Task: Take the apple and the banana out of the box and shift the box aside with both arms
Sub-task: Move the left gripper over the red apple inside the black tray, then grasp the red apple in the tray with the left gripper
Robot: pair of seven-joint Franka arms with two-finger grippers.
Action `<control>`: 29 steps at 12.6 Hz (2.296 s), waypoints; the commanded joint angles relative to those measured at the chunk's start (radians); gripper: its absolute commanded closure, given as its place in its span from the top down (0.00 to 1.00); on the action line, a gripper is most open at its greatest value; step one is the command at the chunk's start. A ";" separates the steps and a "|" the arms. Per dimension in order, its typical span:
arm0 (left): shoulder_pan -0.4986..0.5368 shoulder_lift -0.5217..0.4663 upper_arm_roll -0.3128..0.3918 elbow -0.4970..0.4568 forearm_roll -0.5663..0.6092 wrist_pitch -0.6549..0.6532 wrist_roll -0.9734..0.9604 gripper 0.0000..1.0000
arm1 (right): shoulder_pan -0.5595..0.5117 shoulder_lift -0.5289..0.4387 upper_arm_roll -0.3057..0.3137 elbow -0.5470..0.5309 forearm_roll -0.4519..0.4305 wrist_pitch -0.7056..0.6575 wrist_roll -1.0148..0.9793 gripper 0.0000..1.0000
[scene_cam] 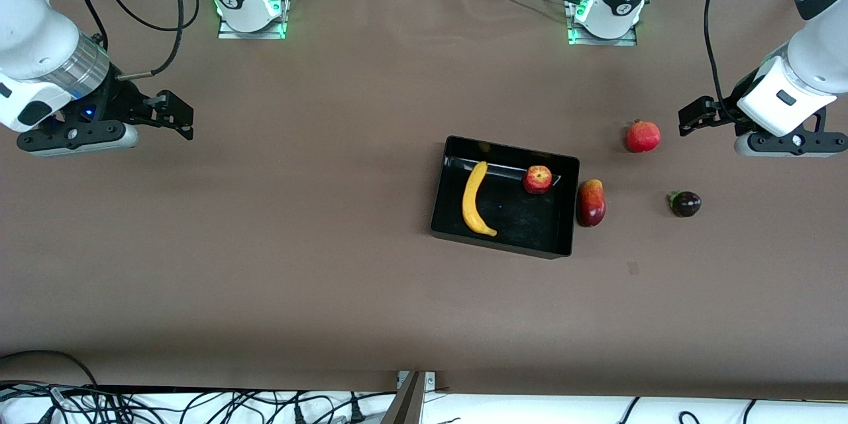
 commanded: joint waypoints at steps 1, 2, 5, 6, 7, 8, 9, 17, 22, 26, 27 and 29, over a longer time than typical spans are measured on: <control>-0.006 0.012 0.003 0.034 -0.025 -0.051 0.011 1.00 | 0.002 0.005 0.000 0.012 0.011 0.000 0.000 1.00; -0.007 0.012 -0.003 0.034 -0.023 -0.063 0.010 1.00 | 0.003 0.005 0.000 0.012 0.011 0.000 0.000 1.00; -0.006 0.011 -0.021 0.034 -0.025 -0.078 0.010 1.00 | 0.003 0.005 0.000 0.012 0.011 0.001 0.000 1.00; -0.007 0.014 -0.035 0.035 -0.025 -0.118 0.008 1.00 | 0.003 0.005 0.000 0.012 0.011 0.001 0.000 1.00; -0.007 0.026 -0.046 0.032 -0.025 -0.146 0.019 1.00 | 0.002 0.005 0.000 0.012 0.011 0.001 0.000 1.00; -0.012 0.040 -0.072 0.035 -0.026 -0.196 0.017 1.00 | 0.002 0.005 0.000 0.012 0.011 0.001 0.000 1.00; -0.019 0.046 -0.107 0.035 -0.026 -0.224 0.013 1.00 | 0.003 0.005 0.000 0.012 0.011 0.001 0.000 1.00; -0.043 0.239 -0.199 0.074 -0.054 -0.013 -0.186 1.00 | 0.003 0.005 0.000 0.012 0.011 0.001 0.000 1.00; -0.085 0.307 -0.199 -0.067 0.058 0.287 -0.372 1.00 | 0.003 0.005 0.000 0.012 0.011 0.001 0.000 1.00; -0.102 0.366 -0.204 -0.218 0.084 0.600 -0.387 1.00 | 0.002 0.005 0.000 0.012 0.011 0.001 0.000 1.00; -0.119 0.376 -0.204 -0.244 0.084 0.645 -0.395 1.00 | 0.002 0.005 0.000 0.012 0.011 0.003 0.000 1.00; -0.136 0.385 -0.204 -0.273 0.084 0.673 -0.398 1.00 | 0.002 0.005 0.000 0.012 0.011 0.006 0.000 1.00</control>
